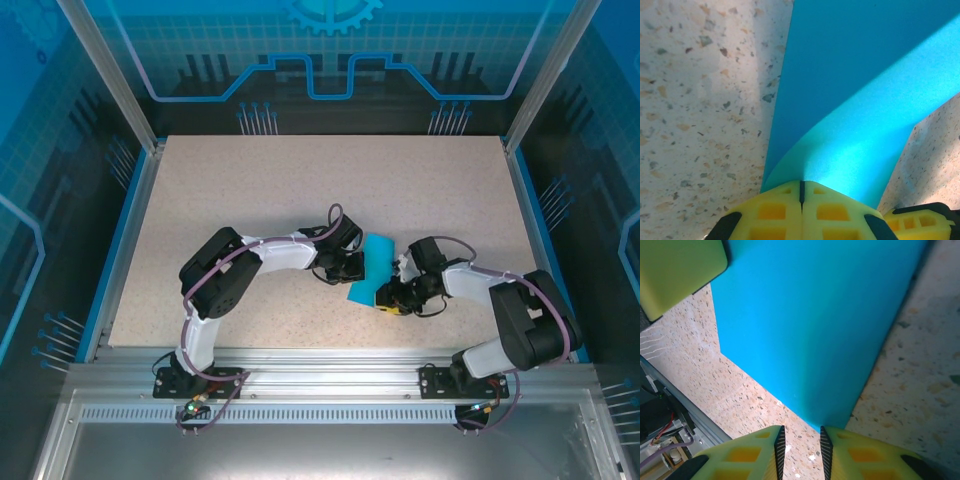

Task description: Fold a paper plane with a square sheet of paper (pick it up from the middle)

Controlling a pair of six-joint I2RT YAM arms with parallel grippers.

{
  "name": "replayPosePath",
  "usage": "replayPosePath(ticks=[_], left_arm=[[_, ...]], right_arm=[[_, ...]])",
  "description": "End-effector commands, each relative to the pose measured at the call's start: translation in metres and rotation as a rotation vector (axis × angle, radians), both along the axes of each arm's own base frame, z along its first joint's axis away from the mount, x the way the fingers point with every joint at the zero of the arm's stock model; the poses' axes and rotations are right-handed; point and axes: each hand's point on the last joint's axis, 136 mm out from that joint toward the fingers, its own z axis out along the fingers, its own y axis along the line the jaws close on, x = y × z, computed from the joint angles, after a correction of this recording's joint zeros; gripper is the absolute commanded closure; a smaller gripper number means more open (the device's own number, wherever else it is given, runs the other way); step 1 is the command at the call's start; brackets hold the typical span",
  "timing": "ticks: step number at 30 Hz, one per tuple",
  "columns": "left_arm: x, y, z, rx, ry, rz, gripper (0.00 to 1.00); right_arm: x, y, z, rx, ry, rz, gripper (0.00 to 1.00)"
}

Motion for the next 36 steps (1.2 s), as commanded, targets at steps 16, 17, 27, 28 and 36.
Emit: replayPosePath(ticks=[16,17,27,28,36], left_arm=[[-0.022,0.013,-0.029,0.102,0.086,-0.033,1.00],[-0.022,0.014,-0.029,0.103,0.086,-0.034,1.00],[-0.023,0.015,-0.030,0.108,0.090,-0.036,1.00],[-0.023,0.015,-0.030,0.109,0.090,-0.036,1.00],[-0.023,0.015,-0.030,0.109,0.091,-0.036,1.00]], right_arm=[[0.087,-0.019,0.035,0.042,-0.119,-0.098,0.71],[0.086,-0.021,0.029,0.037,-0.108,-0.101,0.71],[0.078,-0.038,-0.005,0.028,-0.016,-0.128,0.74],[0.080,-0.038,0.001,0.026,-0.028,-0.128,0.73],[0.107,-0.032,0.041,0.068,-0.120,-0.124,0.71]])
